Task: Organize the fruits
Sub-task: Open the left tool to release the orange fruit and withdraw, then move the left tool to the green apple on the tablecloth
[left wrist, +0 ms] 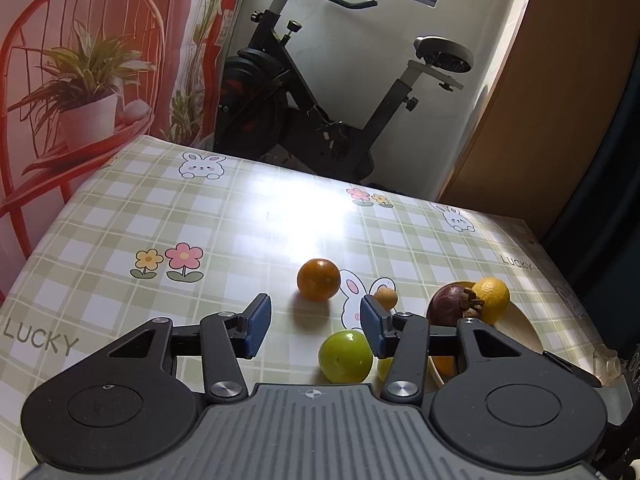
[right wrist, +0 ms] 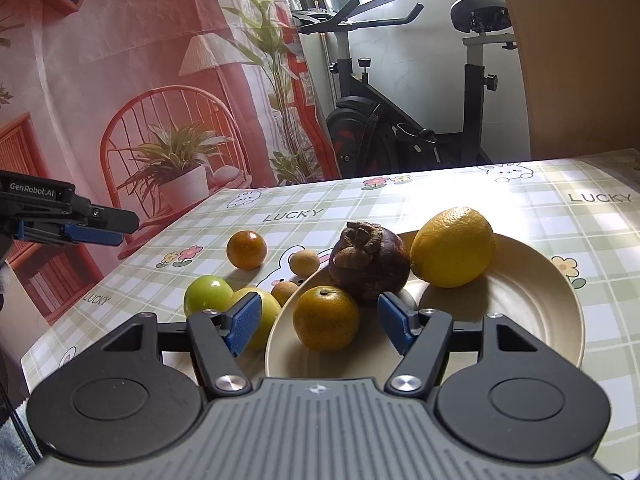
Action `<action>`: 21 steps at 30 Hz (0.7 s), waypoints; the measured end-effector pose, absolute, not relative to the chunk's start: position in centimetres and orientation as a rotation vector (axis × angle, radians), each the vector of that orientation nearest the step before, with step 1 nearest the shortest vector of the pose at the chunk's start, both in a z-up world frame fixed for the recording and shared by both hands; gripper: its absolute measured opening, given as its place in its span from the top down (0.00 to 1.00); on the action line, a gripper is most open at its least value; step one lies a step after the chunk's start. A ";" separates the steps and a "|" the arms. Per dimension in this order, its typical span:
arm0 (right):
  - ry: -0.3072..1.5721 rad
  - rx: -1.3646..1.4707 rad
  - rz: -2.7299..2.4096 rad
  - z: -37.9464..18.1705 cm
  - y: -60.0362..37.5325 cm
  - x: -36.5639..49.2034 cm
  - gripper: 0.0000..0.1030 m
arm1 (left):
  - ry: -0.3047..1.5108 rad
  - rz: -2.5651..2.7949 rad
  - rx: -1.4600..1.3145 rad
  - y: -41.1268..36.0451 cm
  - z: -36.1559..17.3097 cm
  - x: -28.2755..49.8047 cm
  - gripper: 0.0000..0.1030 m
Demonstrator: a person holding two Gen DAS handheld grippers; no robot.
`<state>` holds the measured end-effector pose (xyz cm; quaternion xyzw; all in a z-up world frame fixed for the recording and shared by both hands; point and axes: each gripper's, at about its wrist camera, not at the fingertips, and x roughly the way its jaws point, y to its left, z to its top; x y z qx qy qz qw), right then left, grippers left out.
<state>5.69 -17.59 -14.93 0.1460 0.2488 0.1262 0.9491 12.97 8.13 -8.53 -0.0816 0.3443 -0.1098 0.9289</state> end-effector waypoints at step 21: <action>0.619 0.035 0.466 -13.5 -7.2 12.2 0.37 | 0.673 -0.306 -0.162 9.9 -10.5 16.1 0.46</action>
